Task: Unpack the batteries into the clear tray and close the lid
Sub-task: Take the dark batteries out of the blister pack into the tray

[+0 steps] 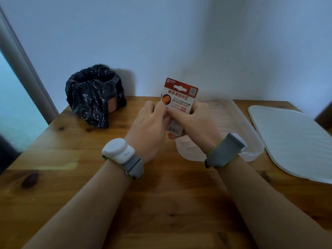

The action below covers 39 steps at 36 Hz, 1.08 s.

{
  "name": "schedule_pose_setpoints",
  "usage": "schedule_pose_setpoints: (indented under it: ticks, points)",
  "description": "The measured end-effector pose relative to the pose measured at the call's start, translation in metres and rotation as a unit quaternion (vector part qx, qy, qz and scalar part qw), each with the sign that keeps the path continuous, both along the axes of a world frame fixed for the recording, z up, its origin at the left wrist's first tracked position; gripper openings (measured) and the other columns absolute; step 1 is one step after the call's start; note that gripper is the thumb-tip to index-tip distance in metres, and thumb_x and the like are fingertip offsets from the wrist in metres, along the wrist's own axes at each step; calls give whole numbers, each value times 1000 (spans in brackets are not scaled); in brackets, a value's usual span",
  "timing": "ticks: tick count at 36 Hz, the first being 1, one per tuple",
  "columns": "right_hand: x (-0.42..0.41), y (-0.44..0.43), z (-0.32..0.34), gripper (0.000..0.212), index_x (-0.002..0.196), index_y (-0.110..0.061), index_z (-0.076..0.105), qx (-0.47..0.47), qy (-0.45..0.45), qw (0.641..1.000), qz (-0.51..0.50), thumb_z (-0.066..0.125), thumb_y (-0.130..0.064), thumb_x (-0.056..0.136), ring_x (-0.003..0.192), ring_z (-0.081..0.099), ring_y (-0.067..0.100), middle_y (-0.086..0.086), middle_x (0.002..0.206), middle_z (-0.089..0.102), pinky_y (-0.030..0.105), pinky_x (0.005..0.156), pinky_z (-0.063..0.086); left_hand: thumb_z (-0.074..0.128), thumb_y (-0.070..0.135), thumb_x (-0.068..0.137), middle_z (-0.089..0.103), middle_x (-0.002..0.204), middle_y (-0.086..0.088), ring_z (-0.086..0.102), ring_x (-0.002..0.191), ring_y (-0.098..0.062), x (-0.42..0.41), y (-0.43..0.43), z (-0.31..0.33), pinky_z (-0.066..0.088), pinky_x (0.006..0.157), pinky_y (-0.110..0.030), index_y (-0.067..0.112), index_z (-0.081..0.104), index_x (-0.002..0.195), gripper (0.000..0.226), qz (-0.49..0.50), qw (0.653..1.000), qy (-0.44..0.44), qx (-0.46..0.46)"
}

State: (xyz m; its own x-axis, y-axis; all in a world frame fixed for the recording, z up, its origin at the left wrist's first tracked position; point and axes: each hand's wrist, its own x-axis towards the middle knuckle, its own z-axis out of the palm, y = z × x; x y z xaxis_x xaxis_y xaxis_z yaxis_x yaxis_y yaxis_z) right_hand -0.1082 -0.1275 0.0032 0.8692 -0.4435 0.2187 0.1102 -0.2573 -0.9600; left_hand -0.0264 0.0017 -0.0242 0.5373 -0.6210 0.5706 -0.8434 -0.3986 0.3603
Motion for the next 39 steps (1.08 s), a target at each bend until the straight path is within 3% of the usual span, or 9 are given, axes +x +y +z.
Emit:
schedule_pose_setpoints:
  ticks: [6,9,15,20,25,35,39]
  points:
    - [-1,-1,-1,23,110,-10,70,-9,7,1000,21,77,-26,94,79,80,24,6,97,78,44,61,67,42,40,98,43,108,2,51,93,-11,0,-1,-3,56,81,-27,18,44,112,26,12,999,43,-3]
    - [-1,-2,0,25,113,-11,71,-15,1,1000,13,79,-24,93,78,80,23,7,98,78,43,60,67,47,33,100,43,105,1,52,91,-12,1,-2,-2,58,78,-27,21,43,102,12,11,998,59,-19]
    - [-1,-4,1,23,112,-13,70,-23,12,1000,17,78,-22,93,79,80,22,7,101,77,41,59,66,49,31,100,43,106,1,53,95,-12,2,-4,-3,55,75,-20,21,41,93,14,15,998,67,-12]
    - [-2,-4,2,10,102,-19,71,-8,12,1000,19,77,-20,94,78,80,23,5,97,78,41,57,66,44,34,99,45,101,0,55,88,-18,2,-5,-4,58,75,-38,24,40,91,13,24,998,54,-7]
    - [0,-4,0,13,105,-17,72,-26,7,1000,10,76,-24,94,76,80,22,5,96,78,43,57,65,35,39,99,45,101,4,52,84,-19,-1,-5,-4,51,79,-47,27,38,94,13,46,999,13,16]
    - [4,-6,-6,16,109,-11,70,-78,3,997,-4,71,-22,98,72,78,23,7,95,76,40,55,65,31,40,104,45,106,5,46,88,-15,-1,-7,-8,42,81,-41,28,39,107,15,72,995,-21,65]
    - [3,-5,-6,20,113,-13,70,-97,2,995,-18,72,-26,98,74,78,21,3,98,76,41,56,65,37,39,101,48,105,3,49,90,-17,2,-7,-7,40,81,-40,27,45,104,15,89,993,-54,63]
